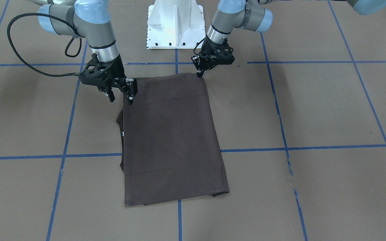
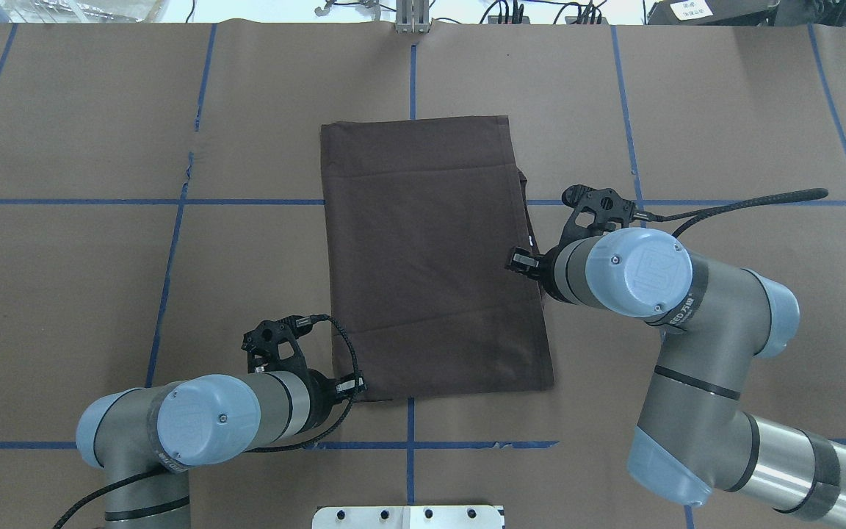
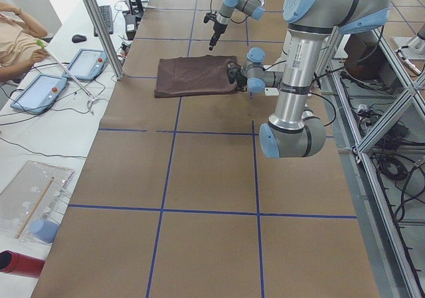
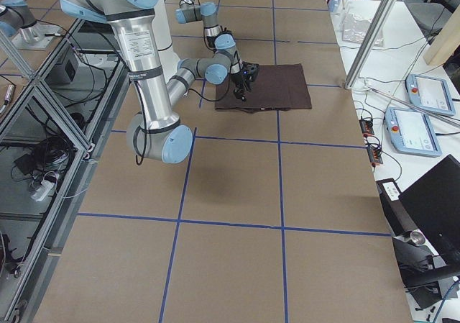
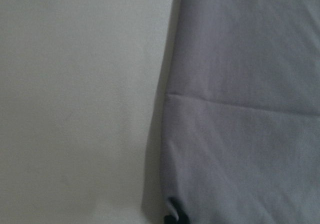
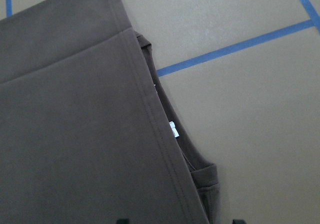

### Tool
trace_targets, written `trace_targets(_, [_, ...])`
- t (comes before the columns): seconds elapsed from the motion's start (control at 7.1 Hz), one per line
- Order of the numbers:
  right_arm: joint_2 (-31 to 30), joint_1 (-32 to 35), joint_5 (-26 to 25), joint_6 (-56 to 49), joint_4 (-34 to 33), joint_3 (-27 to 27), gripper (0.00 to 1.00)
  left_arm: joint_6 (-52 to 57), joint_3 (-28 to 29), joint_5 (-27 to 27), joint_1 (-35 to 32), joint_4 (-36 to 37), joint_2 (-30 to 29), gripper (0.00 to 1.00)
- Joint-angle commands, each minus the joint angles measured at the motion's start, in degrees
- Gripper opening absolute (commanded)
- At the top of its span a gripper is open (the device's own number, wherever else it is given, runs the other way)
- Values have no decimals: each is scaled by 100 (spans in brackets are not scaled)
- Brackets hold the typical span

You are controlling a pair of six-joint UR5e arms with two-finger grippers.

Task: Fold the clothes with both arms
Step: 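Move the right gripper to the shirt's other near corner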

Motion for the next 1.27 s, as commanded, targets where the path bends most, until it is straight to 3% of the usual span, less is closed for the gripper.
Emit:
trace_targets(0.0, [122, -260, -312, 5, -16, -250, 69, 15, -17, 175, 0, 0, -6, 0])
trace_targets(0.28, [158, -375, -427, 13, -17, -304, 52, 76, -26, 282, 0, 8, -6, 0])
trace_targets(1.13, [106, -674, -823, 13, -52, -487, 50, 94, -17, 326, -26, 26, 20, 0])
